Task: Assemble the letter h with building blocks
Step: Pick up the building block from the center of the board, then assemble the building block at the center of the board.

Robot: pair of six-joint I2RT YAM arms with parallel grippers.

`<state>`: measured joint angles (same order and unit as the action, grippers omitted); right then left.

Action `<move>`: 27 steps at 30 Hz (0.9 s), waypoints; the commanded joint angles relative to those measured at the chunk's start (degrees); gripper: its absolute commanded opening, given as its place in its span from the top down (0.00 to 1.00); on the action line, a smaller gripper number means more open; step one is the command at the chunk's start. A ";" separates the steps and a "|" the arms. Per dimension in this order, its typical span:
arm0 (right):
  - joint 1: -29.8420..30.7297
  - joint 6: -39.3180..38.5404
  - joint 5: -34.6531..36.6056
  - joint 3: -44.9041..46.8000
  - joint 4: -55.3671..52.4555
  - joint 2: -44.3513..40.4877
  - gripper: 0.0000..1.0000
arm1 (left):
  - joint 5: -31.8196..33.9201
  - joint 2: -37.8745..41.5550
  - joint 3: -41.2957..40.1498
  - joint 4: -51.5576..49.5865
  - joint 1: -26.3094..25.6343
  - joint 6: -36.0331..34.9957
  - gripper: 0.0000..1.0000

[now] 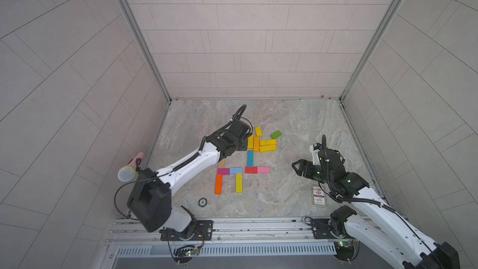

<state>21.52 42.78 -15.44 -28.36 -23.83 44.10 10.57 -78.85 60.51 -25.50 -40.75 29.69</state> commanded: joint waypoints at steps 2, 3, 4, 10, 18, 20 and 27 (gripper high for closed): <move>-0.86 -1.11 -0.16 0.64 -0.77 0.04 0.20 | 4.56 8.73 -10.28 -2.19 -7.39 10.74 0.75; -1.02 -1.19 -0.18 0.59 -0.77 0.11 0.20 | 5.93 10.52 -11.97 -2.36 -10.25 13.40 0.75; -1.08 -1.26 -0.14 0.65 -0.77 0.19 0.20 | 7.02 11.74 -13.18 -2.60 -12.85 15.29 0.75; -2.03 -1.30 -0.59 0.92 -0.69 0.26 0.20 | 9.93 13.04 -18.09 -4.30 -23.79 25.42 0.77; -3.30 -1.34 -1.33 0.96 -0.69 0.35 0.20 | 6.82 3.14 -18.12 1.28 -27.02 28.21 0.78; -3.65 -1.48 -1.65 1.10 -0.69 0.28 0.20 | 6.22 0.51 -17.44 2.63 -27.18 28.29 0.79; -5.58 -1.91 -3.47 1.21 -1.30 -0.07 0.20 | 7.08 -4.10 -17.65 4.88 -27.30 29.63 0.81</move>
<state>16.58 41.93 -18.09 -27.73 -23.90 44.62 16.27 -82.48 42.39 -22.28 -67.70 57.25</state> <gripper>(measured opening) 0.799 0.333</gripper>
